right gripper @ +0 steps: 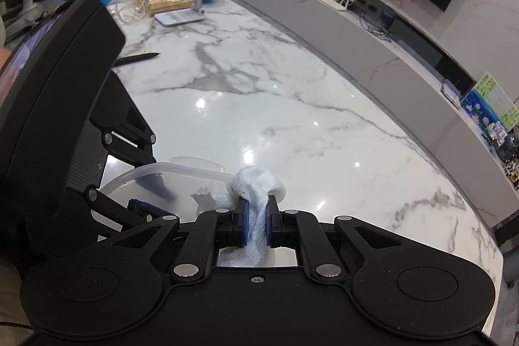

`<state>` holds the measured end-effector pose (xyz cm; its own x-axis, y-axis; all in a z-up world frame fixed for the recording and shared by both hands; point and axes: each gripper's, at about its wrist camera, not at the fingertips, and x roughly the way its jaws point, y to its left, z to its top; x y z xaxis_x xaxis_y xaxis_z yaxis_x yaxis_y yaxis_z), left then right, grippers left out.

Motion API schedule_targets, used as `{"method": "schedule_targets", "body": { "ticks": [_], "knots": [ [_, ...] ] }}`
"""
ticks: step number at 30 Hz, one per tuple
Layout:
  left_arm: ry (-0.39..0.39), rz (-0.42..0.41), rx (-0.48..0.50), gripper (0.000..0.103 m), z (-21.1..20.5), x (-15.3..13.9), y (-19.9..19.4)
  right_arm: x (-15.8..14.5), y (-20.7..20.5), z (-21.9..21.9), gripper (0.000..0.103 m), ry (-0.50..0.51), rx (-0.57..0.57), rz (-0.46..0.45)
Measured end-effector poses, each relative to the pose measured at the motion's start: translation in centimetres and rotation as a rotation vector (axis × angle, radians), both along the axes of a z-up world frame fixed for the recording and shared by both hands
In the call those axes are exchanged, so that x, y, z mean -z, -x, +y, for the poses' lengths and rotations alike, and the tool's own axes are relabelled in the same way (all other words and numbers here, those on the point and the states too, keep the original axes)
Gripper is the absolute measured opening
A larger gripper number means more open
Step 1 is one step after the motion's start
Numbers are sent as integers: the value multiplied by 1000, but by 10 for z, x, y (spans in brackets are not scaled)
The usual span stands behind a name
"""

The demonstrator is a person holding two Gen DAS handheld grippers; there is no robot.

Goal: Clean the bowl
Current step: 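Hold the bowl rim with the left gripper while the right gripper scrubs the inner wall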

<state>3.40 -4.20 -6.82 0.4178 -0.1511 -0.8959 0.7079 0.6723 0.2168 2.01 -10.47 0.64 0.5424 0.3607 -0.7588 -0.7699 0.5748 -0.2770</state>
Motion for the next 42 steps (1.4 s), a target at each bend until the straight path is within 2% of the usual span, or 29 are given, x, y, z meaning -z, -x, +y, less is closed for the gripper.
{"method": "schedule_targets", "body": {
  "ticks": [8,15,21,27,30,31,37,39,41,42],
  "knots": [
    [-8,-5,21,14,-6,0,0,1,-2,-2,8,11,14,1],
    [4,-12,12,15,-6,-1,4,2,-6,-2,8,-40,15,26],
    [86,-5,-32,14,6,-1,1,2,-7,-3,8,-41,22,39],
    [232,12,-110,13,27,-1,2,5,-9,-9,8,-43,34,63],
    [254,7,-130,11,30,-2,0,6,-10,-10,8,-47,33,72],
    [256,3,-142,7,31,-2,-1,6,-9,-10,8,-47,32,73],
    [241,8,-182,6,30,-8,-2,7,-11,-10,8,-42,36,72],
    [236,16,-199,7,30,-11,-3,7,-11,-9,8,-36,35,68],
    [250,37,-219,15,33,-14,-5,8,-10,-8,8,-31,35,64],
    [271,62,-235,23,35,-17,-7,8,-10,-8,8,-30,35,65]
  ]
}}
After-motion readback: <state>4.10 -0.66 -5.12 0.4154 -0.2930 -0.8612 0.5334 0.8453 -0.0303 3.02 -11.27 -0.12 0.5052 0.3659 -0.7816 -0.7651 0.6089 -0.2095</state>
